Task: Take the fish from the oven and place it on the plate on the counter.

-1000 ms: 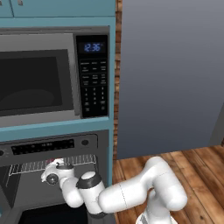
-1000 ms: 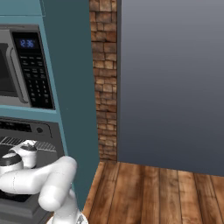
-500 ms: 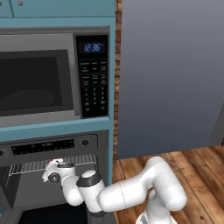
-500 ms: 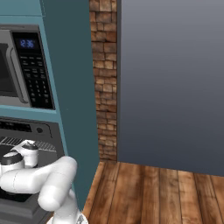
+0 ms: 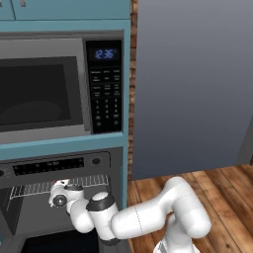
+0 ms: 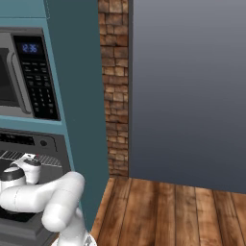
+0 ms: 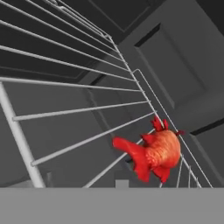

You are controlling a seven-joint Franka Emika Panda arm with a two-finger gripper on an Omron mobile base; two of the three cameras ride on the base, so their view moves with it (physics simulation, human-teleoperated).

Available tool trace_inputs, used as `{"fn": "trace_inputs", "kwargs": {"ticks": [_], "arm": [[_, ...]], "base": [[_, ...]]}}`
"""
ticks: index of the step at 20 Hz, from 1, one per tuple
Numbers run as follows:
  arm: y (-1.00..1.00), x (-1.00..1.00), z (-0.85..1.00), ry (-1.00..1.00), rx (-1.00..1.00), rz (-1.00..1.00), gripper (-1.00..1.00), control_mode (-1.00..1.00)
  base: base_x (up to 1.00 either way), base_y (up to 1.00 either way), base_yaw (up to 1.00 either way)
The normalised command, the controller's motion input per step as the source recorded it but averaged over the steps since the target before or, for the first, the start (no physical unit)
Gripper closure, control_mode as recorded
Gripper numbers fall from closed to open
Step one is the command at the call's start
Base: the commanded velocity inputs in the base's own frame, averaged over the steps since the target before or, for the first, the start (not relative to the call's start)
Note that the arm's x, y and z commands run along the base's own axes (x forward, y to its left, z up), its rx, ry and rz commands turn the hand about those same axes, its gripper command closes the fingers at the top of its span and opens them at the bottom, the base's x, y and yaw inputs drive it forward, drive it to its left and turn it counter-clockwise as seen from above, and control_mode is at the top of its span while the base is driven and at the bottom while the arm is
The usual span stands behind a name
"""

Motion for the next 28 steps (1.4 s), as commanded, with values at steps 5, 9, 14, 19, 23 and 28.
{"fn": "trace_inputs", "kwargs": {"ticks": [5, 9, 14, 19, 23, 28], "arm": [[-0.02, -0.33, -0.76, 0.00, 0.00, 0.00, 1.00, -1.00], [-0.01, -0.45, -0.76, 0.00, 0.00, 0.00, 1.00, -1.00], [-0.13, -0.77, -0.91, 0.00, 0.00, 0.00, 1.00, -1.00], [-0.11, -0.73, -0.73, 0.00, 0.00, 0.00, 1.00, -1.00], [-0.10, -0.74, -0.68, 0.10, -0.01, 0.00, 1.00, -1.00], [-0.12, -0.79, -0.81, 0.11, 0.00, 0.00, 1.00, -1.00]], "base": [[0.00, 0.00, 0.00], [0.00, 0.00, 0.00], [0.00, 0.00, 0.00], [0.00, 0.00, 0.00], [0.00, 0.00, 0.00], [0.00, 0.00, 0.00]]}}
